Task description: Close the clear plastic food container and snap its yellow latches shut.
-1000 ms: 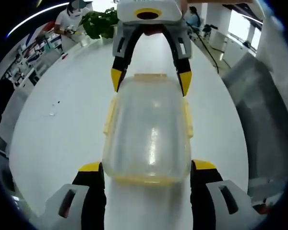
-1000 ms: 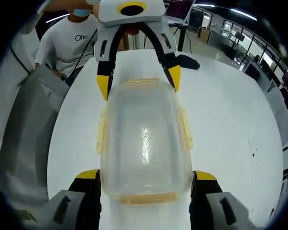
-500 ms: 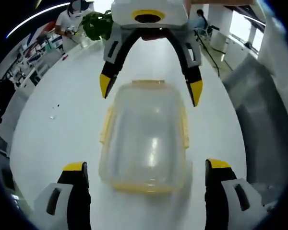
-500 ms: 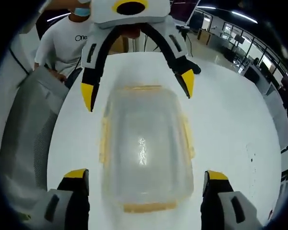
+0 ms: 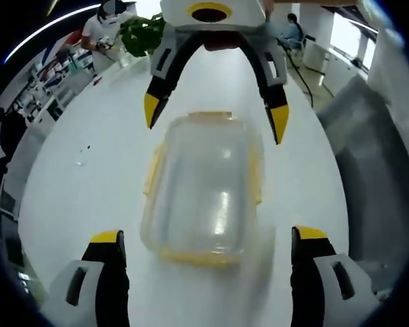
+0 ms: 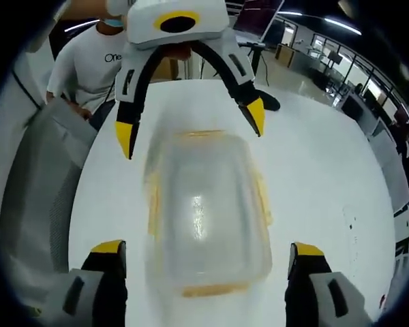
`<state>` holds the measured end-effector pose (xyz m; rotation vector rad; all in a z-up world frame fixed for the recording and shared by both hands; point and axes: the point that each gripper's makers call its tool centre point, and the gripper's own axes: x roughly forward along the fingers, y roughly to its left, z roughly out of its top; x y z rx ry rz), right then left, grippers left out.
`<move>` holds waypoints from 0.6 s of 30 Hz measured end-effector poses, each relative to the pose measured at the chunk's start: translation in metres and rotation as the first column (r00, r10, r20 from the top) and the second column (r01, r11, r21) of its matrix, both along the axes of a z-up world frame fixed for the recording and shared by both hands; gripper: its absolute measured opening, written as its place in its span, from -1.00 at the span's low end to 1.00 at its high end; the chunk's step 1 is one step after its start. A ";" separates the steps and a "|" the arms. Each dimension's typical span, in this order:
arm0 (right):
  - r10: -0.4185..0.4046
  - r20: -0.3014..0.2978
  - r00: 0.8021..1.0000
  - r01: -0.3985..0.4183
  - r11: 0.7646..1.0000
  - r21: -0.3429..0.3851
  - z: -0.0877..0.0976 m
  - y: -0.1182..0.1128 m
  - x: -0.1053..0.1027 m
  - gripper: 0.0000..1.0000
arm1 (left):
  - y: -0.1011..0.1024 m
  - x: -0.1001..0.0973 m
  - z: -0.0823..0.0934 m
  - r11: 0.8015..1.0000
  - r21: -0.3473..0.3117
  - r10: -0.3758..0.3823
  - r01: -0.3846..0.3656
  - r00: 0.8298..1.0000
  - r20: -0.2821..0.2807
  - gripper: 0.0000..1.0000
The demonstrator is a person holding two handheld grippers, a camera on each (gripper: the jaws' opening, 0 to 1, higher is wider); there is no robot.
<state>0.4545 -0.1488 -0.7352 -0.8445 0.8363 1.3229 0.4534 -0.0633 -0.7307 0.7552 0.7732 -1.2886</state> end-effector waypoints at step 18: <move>-0.118 -0.016 0.993 0.119 0.984 0.130 0.027 0.000 -0.016 0.98 | -0.012 -0.018 0.023 0.990 -0.118 0.078 -0.078 0.997 -0.010 0.98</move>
